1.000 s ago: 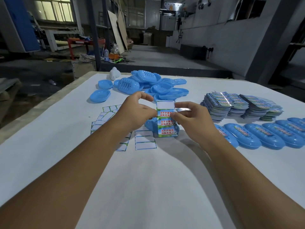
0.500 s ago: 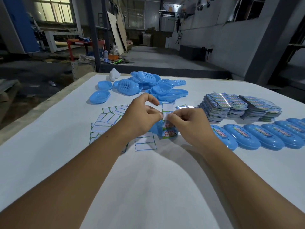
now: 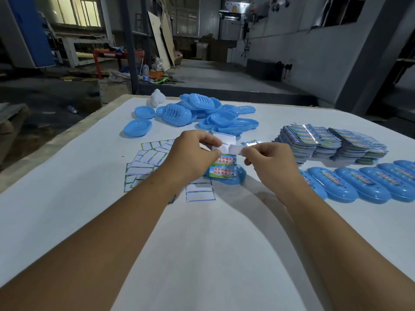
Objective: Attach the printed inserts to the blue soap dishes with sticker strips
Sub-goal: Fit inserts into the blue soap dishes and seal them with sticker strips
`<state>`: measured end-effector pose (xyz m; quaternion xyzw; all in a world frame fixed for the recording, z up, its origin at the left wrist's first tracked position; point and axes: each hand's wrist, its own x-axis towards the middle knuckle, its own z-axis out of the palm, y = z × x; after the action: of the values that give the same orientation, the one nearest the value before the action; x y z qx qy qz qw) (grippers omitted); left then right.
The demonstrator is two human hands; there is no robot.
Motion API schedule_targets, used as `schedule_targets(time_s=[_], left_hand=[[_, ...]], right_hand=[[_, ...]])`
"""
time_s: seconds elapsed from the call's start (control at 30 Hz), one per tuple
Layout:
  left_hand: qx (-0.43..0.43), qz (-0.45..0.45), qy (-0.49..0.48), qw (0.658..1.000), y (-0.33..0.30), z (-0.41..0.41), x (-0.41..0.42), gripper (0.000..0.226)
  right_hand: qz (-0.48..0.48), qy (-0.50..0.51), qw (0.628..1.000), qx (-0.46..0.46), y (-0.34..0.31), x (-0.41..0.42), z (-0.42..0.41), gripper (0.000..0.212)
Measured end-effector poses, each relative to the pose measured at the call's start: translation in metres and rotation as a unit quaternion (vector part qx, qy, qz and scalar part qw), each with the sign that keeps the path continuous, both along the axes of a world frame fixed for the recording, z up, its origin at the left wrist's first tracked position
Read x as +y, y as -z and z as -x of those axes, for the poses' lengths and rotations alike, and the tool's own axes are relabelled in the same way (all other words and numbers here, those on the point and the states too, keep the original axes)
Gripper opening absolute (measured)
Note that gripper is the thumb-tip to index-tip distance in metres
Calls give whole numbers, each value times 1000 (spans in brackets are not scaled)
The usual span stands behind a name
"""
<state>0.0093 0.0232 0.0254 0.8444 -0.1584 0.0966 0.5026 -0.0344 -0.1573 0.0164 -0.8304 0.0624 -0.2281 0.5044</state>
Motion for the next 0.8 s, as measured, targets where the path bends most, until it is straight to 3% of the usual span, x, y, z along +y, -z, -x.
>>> schedule_targets(time_s=[0.37,0.53,0.7,0.73,0.8], left_hand=[[39,-29,-81,996,-12,-8,20,12],[37,-216,-152,964,-10,-13,34,19],[61,-410,-155,897,-3,-9,37,34],[37,-419,-165,892,-4,-9,36,32],[-6,-344,-160,925,-9,-5,29,20]], right_hand=[[50,60,997,17,3,-10,-1,28],[55,49,997,13,3,-6,0,31],[52,40,998,3,3,-3,1,27],[50,42,998,2,3,-3,1,26],[53,46,998,0,3,-3,1,23]])
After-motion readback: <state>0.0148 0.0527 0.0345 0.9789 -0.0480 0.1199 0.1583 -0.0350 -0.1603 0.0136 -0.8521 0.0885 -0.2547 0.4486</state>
